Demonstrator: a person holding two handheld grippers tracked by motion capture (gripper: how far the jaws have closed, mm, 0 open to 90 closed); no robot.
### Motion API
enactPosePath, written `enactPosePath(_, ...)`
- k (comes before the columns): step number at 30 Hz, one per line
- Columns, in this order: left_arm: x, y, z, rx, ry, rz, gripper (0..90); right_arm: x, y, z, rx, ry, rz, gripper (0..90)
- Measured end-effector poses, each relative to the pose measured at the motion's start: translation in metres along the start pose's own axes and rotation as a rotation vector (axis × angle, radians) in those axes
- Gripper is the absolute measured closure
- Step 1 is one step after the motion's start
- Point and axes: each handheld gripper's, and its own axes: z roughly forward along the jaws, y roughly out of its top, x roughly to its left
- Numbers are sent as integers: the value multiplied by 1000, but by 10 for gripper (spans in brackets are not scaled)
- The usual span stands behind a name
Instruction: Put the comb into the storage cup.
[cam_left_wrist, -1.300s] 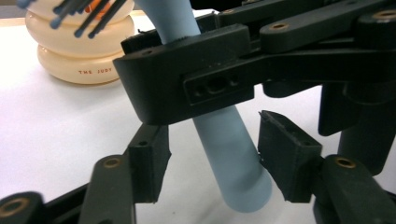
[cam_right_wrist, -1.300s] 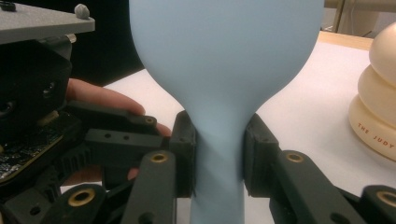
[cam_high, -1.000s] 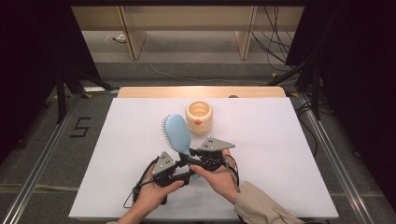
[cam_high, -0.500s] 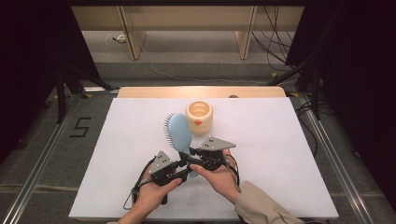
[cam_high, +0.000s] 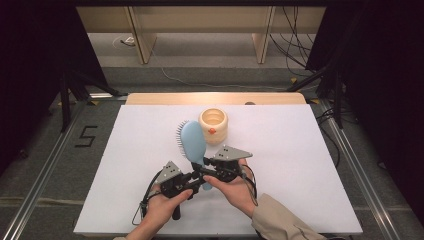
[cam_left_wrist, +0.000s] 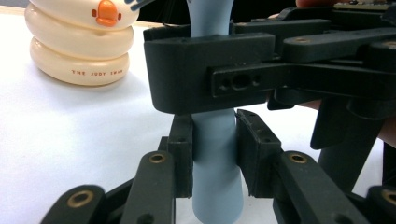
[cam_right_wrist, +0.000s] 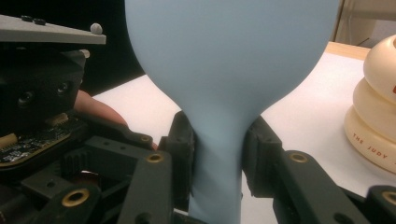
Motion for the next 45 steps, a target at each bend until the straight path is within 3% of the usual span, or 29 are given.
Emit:
enactPosePath(19,1,0,0,-14,-54,-93,683,-1,3,-1,5,-9,1,581)
enactPosePath(37,3,0,-1,-21,-65,-102,683,-4,10,-4,19,14,16,453)
enactPosePath(45,3,1,-1,-22,-68,-104,683,-4,11,-5,22,-1,15,331)
